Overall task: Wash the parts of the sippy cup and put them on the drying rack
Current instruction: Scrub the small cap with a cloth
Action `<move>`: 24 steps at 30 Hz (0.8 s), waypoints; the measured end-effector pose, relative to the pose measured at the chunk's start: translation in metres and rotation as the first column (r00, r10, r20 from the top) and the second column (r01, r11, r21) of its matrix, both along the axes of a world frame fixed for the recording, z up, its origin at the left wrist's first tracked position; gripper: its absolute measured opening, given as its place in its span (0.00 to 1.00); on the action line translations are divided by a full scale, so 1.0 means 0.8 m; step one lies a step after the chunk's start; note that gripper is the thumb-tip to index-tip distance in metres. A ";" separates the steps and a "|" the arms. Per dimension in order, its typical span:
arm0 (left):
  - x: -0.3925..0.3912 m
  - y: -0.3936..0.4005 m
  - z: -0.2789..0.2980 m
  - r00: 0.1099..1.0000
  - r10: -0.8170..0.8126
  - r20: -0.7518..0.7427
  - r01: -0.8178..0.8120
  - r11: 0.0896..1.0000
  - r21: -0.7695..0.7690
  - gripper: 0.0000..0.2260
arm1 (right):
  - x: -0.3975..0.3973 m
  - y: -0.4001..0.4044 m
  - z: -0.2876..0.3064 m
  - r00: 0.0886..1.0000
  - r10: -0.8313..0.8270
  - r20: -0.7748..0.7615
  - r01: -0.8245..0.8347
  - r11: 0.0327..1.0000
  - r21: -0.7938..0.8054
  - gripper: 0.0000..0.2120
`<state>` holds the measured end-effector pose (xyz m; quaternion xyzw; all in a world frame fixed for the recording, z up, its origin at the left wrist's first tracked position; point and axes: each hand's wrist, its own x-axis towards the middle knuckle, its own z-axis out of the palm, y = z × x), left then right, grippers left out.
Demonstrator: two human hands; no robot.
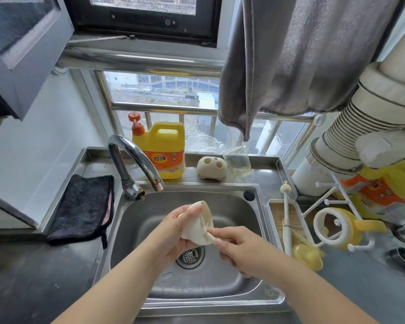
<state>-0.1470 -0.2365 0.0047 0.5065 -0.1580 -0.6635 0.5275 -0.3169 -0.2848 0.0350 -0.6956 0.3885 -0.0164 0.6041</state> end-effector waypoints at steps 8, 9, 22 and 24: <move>0.012 -0.005 -0.003 0.986 -0.016 0.166 0.009 0.999 0.040 0.22 | -0.009 -0.007 0.009 0.850 0.110 -0.514 -0.413 0.745 -0.523 0.26; 0.012 -0.007 -0.002 0.990 -0.006 0.142 0.000 0.999 0.043 0.20 | -0.010 -0.010 0.007 0.795 0.040 -0.605 -0.492 0.627 -0.605 0.31; 0.003 -0.014 0.000 0.998 0.006 0.070 0.003 0.993 -0.120 0.24 | 0.013 0.005 0.013 0.979 -0.176 0.098 0.149 0.960 0.235 0.12; 0.003 -0.014 0.000 0.995 -0.004 0.099 0.016 0.993 -0.115 0.23 | 0.012 0.011 0.007 0.999 -0.042 0.031 0.043 0.998 -0.043 0.12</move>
